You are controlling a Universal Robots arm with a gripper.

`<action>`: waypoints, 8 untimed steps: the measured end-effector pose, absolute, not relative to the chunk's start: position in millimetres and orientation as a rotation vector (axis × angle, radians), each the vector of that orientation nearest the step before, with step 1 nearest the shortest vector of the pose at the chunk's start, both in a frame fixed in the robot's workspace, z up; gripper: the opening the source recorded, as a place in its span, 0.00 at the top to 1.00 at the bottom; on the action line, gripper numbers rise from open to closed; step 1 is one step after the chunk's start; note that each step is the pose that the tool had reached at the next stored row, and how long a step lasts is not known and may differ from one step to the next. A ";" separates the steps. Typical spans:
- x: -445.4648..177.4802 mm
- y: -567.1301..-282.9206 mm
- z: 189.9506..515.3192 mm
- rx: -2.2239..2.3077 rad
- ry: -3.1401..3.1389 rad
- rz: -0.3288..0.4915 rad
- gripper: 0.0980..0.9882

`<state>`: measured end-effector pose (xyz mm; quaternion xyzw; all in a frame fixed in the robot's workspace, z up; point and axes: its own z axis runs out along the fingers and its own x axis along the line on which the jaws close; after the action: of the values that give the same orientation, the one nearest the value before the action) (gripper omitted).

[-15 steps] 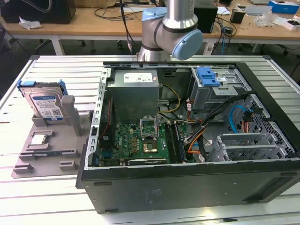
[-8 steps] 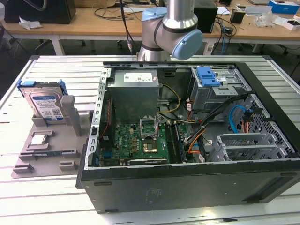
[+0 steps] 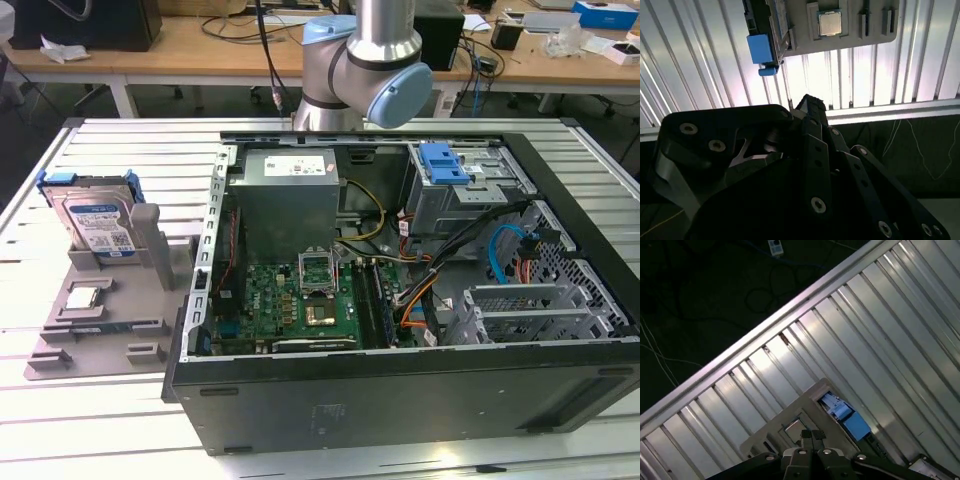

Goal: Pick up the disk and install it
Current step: 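Pick up the disk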

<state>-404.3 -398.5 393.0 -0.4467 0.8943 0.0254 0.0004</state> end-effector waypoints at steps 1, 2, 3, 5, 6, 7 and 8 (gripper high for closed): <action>-404.3 -398.5 392.9 -1.417 2.802 0.080 0.99; -404.3 -398.5 393.0 -1.432 2.795 0.080 0.99; -404.3 -398.5 393.0 -1.446 2.788 0.080 0.99; -404.3 -398.5 393.0 -1.491 2.765 0.080 0.99; -404.3 -398.5 393.0 -1.506 2.757 0.080 0.99; -404.3 -398.5 393.0 -1.521 2.749 0.080 0.99; -404.3 -398.5 393.0 -1.533 2.743 0.080 0.99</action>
<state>-404.3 -398.5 393.0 -0.4877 0.8727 0.0253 -0.0008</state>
